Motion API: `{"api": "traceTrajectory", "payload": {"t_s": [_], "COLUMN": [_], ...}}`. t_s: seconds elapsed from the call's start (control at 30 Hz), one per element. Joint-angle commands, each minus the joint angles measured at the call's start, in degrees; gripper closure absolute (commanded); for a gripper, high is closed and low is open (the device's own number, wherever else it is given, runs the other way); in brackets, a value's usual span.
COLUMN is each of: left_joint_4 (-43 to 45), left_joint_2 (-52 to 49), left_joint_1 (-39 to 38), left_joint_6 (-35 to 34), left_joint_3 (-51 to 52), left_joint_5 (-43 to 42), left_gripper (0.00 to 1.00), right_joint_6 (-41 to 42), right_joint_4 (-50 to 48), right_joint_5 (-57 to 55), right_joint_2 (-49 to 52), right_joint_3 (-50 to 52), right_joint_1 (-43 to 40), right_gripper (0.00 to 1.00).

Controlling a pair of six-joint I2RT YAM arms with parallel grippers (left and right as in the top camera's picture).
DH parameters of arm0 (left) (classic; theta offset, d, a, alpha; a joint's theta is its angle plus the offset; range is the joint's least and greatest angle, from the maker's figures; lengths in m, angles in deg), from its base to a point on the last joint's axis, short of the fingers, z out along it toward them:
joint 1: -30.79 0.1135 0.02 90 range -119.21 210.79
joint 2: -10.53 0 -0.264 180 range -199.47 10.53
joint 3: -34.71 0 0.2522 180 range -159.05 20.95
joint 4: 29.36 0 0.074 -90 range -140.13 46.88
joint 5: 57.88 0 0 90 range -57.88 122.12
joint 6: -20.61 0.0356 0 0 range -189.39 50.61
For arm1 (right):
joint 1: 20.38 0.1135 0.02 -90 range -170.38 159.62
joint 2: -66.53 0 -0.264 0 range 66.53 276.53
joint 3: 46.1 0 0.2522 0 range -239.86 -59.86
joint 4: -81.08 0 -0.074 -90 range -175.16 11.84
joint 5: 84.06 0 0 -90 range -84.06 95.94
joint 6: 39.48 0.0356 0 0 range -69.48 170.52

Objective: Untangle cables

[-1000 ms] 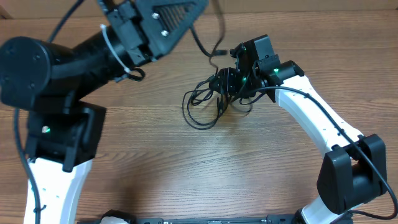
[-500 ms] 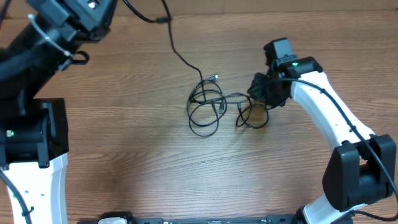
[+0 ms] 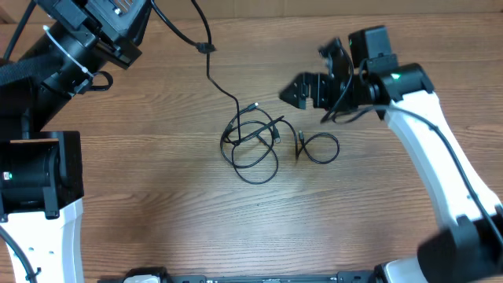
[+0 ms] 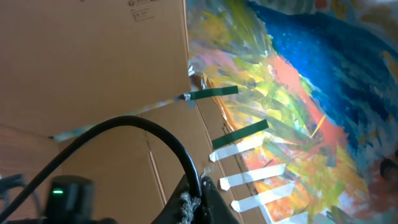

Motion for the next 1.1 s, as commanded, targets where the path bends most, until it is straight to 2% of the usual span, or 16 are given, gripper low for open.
{"api": "traceTrajectory", "payload": {"t_s": [0.0, 0.1, 0.23, 0.4, 0.67, 0.8, 0.93, 0.97, 1.0, 1.07], "left_joint_4": [0.46, 0.48, 1.60, 4.55, 13.40, 14.62, 14.56, 14.38, 13.97, 13.90], "left_joint_2": [0.55, 0.55, 0.66, 0.66, 0.66, 0.66, 0.63, 0.63, 0.63, 0.59], "left_joint_1": [0.24, 0.24, 0.24, 0.24, 0.24, 0.26, 0.26, 0.26, 0.26, 0.26], "left_joint_6": [-0.57, -2.23, -8.94, -12.74, -20.26, -20.87, -20.85, -20.83, -20.83, -20.57], "left_joint_3": [-0.72, -0.72, -0.72, -0.72, -0.72, -0.72, -0.72, -0.72, -0.72, -0.72], "left_joint_5": [0.20, -0.17, -1.62, -2.47, -3.54, -3.48, -3.45, -3.45, -3.45, -3.48], "left_gripper": [0.96, 0.96, 0.96, 0.96, 0.96, 0.96, 0.96, 0.96, 0.96, 0.96], "right_joint_6": [-8.28, -8.26, -8.26, -8.28, -8.17, -7.82, -7.56, -7.21, -5.92, -2.64], "right_joint_4": [-5.27, -11.80, -17.90, -20.90, -21.73, -22.18, -22.18, -22.23, -22.45, -22.73], "right_joint_5": [9.64, 4.68, -6.38, -16.74, -18.08, -18.14, -18.08, -18.10, -18.08, -18.08], "right_joint_2": [-4.90, -4.31, -2.40, -0.74, 4.37, 5.73, 5.90, 5.88, 5.88, 5.88], "right_joint_3": [-2.45, -2.38, -2.38, -2.38, -2.36, -2.36, -2.36, -2.38, -2.40, -2.40], "right_joint_1": [6.36, 12.07, 18.51, 21.84, 21.55, 21.57, 21.57, 21.57, 21.57, 21.57], "right_gripper": [0.00, 0.00, 0.00, 0.00, 0.00, 0.01, 0.19, 0.28, 0.48, 0.65]}}
